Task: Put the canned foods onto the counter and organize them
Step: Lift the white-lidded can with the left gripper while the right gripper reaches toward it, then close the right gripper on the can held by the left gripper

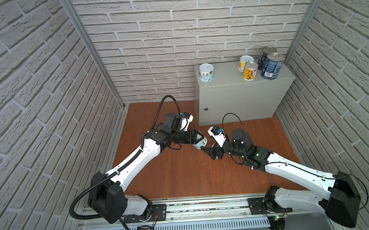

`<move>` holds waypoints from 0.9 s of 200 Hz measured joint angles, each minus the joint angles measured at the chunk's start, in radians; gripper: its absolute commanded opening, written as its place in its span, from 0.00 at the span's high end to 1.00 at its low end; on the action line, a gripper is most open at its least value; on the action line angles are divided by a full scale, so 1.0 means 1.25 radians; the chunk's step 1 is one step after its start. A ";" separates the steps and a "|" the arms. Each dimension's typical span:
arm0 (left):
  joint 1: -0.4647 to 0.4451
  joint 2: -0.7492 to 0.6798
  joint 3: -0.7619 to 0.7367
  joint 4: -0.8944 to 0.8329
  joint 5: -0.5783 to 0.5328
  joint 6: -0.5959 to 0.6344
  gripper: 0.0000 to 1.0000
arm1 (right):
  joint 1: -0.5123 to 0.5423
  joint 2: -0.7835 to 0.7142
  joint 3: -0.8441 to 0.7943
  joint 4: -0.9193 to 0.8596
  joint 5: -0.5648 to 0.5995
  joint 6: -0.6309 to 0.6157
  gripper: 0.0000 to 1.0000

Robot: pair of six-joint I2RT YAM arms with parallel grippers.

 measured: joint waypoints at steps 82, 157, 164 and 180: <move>-0.020 0.000 0.000 0.019 0.041 -0.025 0.39 | 0.005 0.049 0.019 0.056 -0.011 0.000 0.16; -0.022 -0.007 0.000 0.020 0.052 -0.028 0.39 | 0.007 0.067 0.025 0.088 -0.030 0.001 0.17; -0.022 -0.008 0.000 0.019 0.052 -0.027 0.39 | 0.008 0.067 0.025 0.091 -0.031 0.001 0.17; -0.021 -0.010 0.000 0.016 0.052 -0.027 0.39 | 0.008 0.071 0.025 0.098 -0.034 0.001 0.17</move>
